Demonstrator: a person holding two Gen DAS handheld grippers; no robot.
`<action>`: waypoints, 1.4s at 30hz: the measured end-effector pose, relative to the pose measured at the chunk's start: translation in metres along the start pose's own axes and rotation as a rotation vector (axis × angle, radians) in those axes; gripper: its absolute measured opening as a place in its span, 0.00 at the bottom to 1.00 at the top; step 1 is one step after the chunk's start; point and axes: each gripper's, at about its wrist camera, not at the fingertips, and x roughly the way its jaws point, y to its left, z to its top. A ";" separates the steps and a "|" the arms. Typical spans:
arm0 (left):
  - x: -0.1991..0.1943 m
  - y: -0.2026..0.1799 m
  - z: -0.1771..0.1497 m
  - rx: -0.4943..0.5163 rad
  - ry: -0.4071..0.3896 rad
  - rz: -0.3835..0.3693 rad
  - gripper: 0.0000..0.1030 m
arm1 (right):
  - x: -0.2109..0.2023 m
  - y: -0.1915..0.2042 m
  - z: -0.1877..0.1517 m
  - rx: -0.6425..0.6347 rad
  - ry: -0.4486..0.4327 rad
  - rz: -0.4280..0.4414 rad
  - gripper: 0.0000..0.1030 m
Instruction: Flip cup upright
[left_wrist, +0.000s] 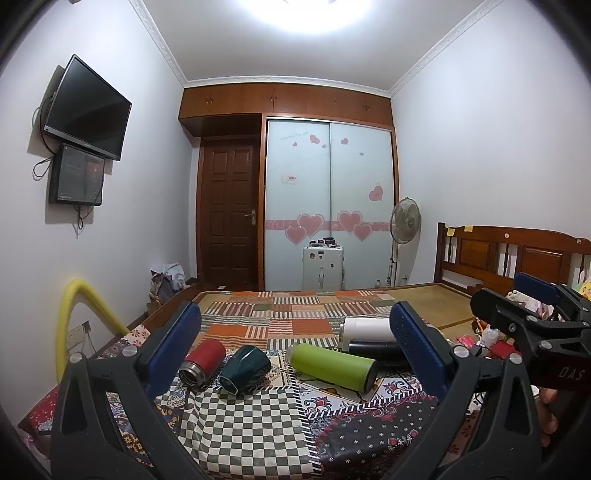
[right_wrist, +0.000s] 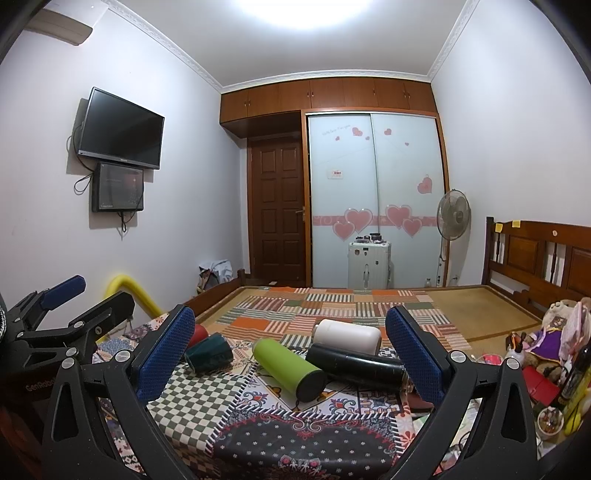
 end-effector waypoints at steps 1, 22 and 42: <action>0.000 0.001 -0.001 -0.002 -0.001 -0.001 1.00 | 0.000 0.000 0.000 0.000 0.000 0.000 1.00; -0.003 0.008 0.003 -0.011 -0.009 -0.009 1.00 | -0.001 0.001 0.000 -0.003 -0.002 -0.001 1.00; -0.001 0.010 0.001 -0.014 -0.004 -0.005 1.00 | -0.002 0.007 0.008 -0.008 0.001 0.004 1.00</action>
